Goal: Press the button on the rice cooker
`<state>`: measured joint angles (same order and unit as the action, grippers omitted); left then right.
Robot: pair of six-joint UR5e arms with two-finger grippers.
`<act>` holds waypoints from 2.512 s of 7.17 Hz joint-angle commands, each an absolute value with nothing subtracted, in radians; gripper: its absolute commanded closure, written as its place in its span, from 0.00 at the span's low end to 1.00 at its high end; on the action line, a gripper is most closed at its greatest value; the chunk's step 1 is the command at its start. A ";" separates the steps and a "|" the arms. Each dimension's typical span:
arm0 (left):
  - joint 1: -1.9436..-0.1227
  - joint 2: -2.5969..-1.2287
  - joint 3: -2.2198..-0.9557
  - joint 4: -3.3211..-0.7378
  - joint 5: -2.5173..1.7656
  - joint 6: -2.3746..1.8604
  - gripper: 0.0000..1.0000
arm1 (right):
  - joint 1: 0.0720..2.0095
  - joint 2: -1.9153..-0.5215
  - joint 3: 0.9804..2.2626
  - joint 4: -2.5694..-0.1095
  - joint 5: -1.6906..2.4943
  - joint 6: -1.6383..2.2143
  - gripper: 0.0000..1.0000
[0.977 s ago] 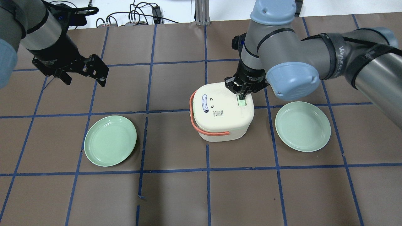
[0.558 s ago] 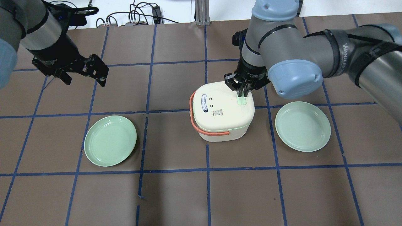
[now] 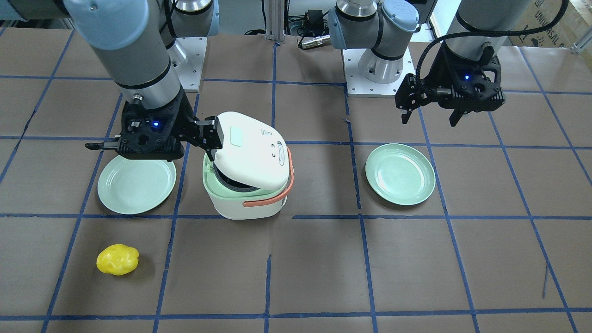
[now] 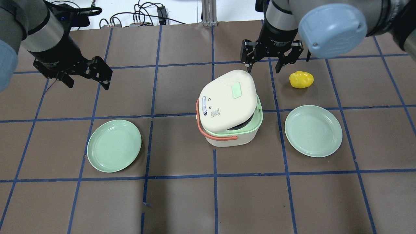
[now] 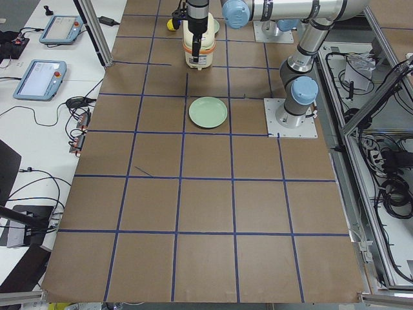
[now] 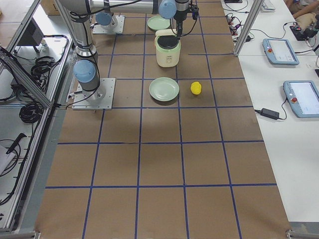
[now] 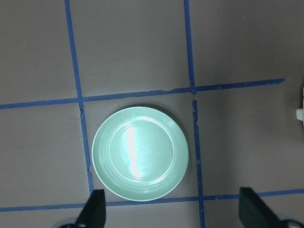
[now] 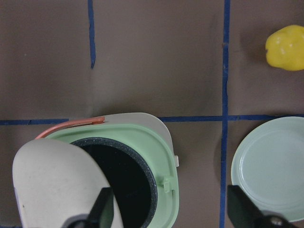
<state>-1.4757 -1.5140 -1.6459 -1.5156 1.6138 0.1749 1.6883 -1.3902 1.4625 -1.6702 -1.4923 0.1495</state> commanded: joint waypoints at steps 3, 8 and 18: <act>-1.476 -1.514 -1.646 -1.516 1.614 0.175 0.00 | 1.580 -1.416 1.404 -1.620 -1.613 0.002 0.00; -1.476 -1.514 -1.646 -1.516 1.614 0.175 0.00 | 1.554 -1.448 1.416 -1.546 -1.611 0.015 0.01; -1.476 -1.514 -1.646 -1.516 1.614 0.175 0.00 | 1.555 -1.447 1.399 -1.523 -1.554 0.026 0.00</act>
<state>-1.4757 -1.5140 -1.6459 -1.5156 1.6137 0.1749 1.5555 -1.4488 1.3968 -1.5237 -1.5512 0.0273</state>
